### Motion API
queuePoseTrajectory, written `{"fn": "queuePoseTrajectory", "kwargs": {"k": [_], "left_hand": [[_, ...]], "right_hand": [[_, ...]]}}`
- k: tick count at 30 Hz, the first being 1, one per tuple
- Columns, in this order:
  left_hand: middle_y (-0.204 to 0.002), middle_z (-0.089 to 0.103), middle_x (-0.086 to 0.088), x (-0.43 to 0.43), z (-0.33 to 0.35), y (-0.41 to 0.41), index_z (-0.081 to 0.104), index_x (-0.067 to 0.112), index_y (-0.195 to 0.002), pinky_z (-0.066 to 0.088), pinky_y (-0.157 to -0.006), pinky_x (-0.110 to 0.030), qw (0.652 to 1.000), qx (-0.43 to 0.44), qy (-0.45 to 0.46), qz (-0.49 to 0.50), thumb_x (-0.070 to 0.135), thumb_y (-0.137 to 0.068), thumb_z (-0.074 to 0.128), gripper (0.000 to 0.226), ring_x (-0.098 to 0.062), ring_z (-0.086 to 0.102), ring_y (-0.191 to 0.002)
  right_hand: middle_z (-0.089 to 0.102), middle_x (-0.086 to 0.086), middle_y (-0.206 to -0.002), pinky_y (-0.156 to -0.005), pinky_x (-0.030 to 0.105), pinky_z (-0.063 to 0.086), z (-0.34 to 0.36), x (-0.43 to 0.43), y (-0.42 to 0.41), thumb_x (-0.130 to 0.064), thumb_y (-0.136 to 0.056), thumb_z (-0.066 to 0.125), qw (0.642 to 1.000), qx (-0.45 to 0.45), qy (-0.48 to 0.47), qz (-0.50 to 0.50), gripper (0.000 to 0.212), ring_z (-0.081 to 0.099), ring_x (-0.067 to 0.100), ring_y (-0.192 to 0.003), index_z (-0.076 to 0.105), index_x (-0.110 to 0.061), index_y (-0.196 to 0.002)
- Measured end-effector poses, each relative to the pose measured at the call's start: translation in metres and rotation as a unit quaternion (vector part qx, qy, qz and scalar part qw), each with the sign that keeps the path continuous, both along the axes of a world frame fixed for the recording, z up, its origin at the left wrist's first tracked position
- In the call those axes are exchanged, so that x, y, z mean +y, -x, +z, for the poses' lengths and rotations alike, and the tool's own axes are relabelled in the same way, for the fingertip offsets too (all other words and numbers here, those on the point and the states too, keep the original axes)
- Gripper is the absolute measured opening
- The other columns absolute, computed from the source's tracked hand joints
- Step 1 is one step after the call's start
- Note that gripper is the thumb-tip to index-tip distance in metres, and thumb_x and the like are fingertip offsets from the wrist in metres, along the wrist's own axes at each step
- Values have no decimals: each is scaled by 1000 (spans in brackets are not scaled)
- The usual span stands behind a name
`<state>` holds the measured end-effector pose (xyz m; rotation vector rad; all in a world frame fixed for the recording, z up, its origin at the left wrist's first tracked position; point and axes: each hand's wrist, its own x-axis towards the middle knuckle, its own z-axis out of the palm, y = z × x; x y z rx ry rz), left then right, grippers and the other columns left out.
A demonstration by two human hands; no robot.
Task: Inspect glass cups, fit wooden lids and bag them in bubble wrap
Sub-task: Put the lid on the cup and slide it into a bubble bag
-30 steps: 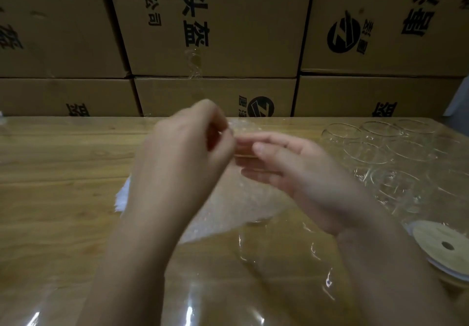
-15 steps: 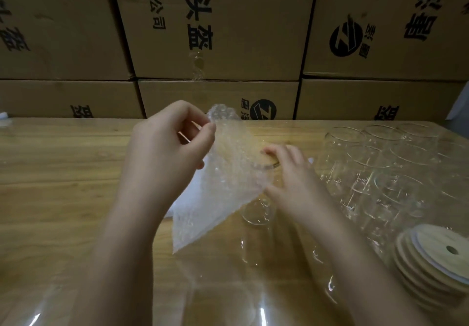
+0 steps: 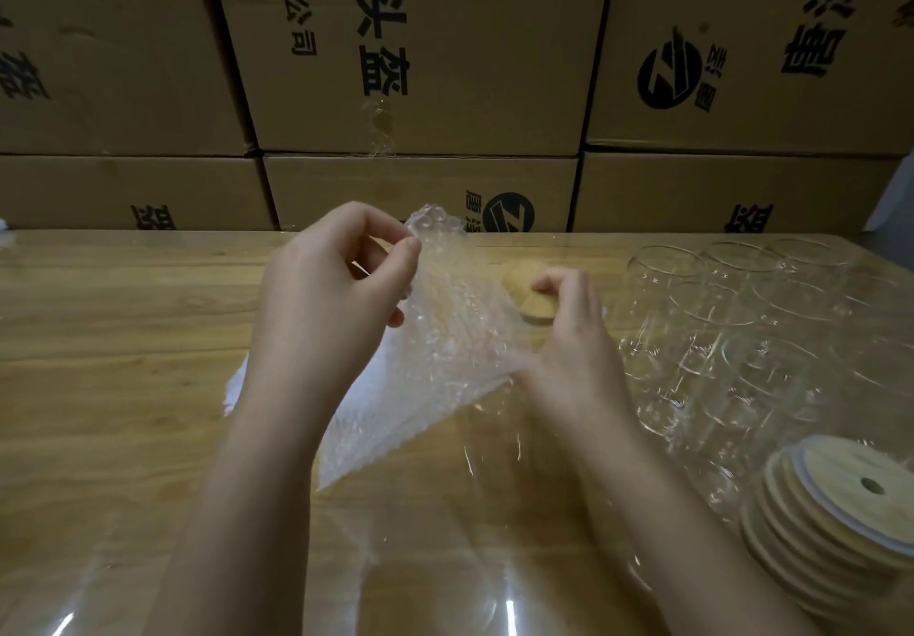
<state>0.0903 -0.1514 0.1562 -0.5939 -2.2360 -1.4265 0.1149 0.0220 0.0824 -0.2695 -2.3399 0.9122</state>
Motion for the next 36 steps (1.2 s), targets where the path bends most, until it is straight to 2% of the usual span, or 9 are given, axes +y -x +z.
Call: {"fn": "queuePoseTrajectory", "kwargs": {"k": [3, 8, 11, 14, 19, 24, 27, 32, 36], "left_hand": [[-65, 65, 13, 0, 0, -1, 62, 28, -78, 42, -53, -21, 1000, 1, 3, 4, 21, -90, 63, 14, -2, 62, -51], [-65, 65, 10, 5, -1, -2, 62, 27, -76, 44, -50, -20, 1000, -6, -4, 6, 20, -89, 64, 15, -3, 62, -49], [-66, 65, 9, 8, -2, -4, 62, 26, -76, 42, -52, -24, 1000, 1, 3, 4, 20, -89, 64, 15, -3, 61, -48], [-67, 65, 8, 10, -1, -6, 61, 27, -74, 42, -52, -25, 1000, 8, 1, 0, 22, -89, 64, 15, -3, 61, -48], [-69, 65, 8, 8, 1, -8, 61, 21, -74, 46, -53, -30, 1000, 7, -13, 7, 25, -86, 64, 13, -3, 61, -47], [-56, 63, 9, 0, 1, 2, 63, 21, -76, 41, -50, -20, 998, -23, -54, 1, 14, -87, 65, 14, -3, 59, -45], [-53, 62, 8, -3, 0, 5, 64, 18, -77, 40, -45, -11, 996, -34, -81, -11, 14, -88, 65, 11, -4, 58, -44], [-56, 62, 7, 4, -3, 5, 63, 16, -81, 43, -46, -12, 994, -41, -92, -40, 15, -89, 63, 9, -3, 58, -46], [-63, 61, 5, 24, -9, -1, 64, 15, -82, 47, -56, -15, 979, -84, -141, -118, 17, -91, 63, 9, -5, 58, -59]], "right_hand": [[39, -11, -118, -70, 14, 48, 23, 4, -11, -46, -68, 76, 988, 139, 65, -28, 61, 50, -16, -91, 29, -37, -106], [51, 0, -123, -89, 25, 53, 61, 5, -40, -35, -73, 80, 895, 348, 277, 38, 58, 60, 9, -108, 34, -34, -107], [55, 0, -121, -89, 43, 56, 78, 5, -52, -35, -74, 75, 833, 342, 422, 107, 51, 65, 21, -109, 38, -29, -108], [56, 11, -126, -83, 45, 58, 88, 6, -60, -47, -71, 72, 810, 284, 483, 175, 57, 70, 26, -99, 41, -28, -115], [60, 9, -119, -72, 37, 60, 94, 4, -64, -51, -51, 72, 852, 224, 435, 187, 75, 72, 25, -94, 43, -25, -114], [59, 2, -113, -68, 31, 59, 89, 8, -60, -47, -60, 79, 883, 225, 386, 142, 60, 70, 23, -98, 43, -32, -106], [59, 1, -114, -77, 40, 59, 84, 8, -58, -44, -61, 80, 910, 210, 336, 125, 57, 69, 17, -97, 43, -35, -103], [59, -15, -112, -80, 24, 56, 77, 0, -60, -46, -64, 82, 949, 190, 220, 120, 57, 65, 0, -98, 42, -41, -105], [55, -14, -117, -86, 31, 53, 79, -3, -61, -41, -68, 83, 965, 216, 124, 86, 61, 60, 6, -107, 38, -38, -109]]}}
